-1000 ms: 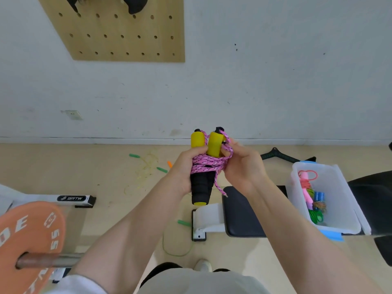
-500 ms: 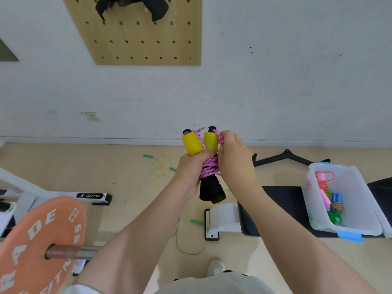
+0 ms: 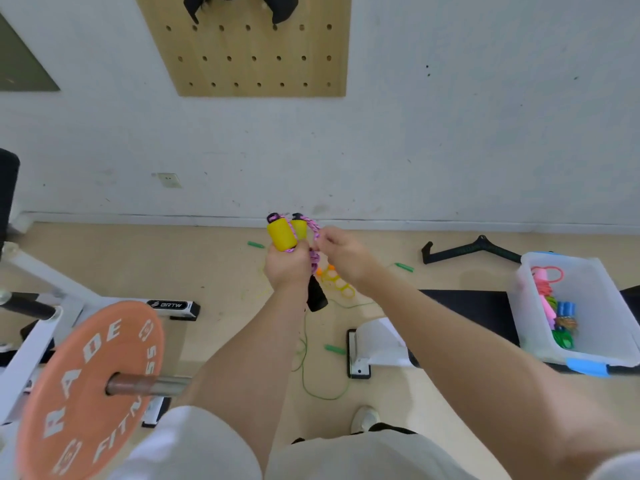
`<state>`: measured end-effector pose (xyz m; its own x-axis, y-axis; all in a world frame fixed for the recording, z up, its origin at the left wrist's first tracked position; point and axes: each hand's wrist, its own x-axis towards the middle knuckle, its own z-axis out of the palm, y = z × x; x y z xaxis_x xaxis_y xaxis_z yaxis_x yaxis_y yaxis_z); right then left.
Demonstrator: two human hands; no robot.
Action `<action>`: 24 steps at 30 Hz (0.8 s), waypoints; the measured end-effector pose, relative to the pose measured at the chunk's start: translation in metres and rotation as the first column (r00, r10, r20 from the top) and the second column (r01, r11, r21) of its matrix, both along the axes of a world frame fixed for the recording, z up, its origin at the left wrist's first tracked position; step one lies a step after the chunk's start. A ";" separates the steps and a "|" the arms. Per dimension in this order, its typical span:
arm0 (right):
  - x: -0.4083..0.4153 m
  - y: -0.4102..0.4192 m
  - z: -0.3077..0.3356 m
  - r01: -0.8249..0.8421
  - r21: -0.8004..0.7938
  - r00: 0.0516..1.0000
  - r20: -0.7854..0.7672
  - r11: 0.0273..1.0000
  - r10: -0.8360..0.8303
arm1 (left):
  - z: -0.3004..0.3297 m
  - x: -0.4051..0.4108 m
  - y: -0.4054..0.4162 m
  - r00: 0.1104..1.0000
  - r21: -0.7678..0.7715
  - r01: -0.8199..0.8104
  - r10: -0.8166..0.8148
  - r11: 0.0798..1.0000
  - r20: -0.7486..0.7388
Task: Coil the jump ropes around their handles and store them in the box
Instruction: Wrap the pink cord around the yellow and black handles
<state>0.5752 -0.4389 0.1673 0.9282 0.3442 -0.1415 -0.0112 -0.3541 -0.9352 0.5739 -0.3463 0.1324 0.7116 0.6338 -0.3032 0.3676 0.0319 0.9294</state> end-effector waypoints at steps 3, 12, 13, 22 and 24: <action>-0.029 0.014 0.000 -0.097 -0.080 0.976 0.185 0.992 0.111 | -0.005 -0.005 0.019 0.999 -0.070 -0.032 0.033 0.997 0.012; -0.059 0.004 0.027 -0.153 0.000 0.955 0.257 0.988 0.148 | 0.002 -0.017 0.036 0.991 -0.414 0.116 -0.079 0.903 0.105; -0.056 -0.001 0.031 -0.109 0.137 0.977 0.198 0.985 0.080 | 0.003 -0.020 0.036 0.983 -0.457 0.178 -0.132 0.872 0.130; -0.016 -0.097 -0.005 0.703 0.340 0.700 -0.485 0.624 -0.524 | 0.031 -0.040 -0.042 0.807 -0.651 0.559 -0.518 0.514 0.283; -0.019 -0.114 -0.013 0.640 0.191 0.737 -0.427 0.744 -0.524 | 0.034 -0.036 -0.079 0.781 -0.641 0.581 -0.563 0.500 0.269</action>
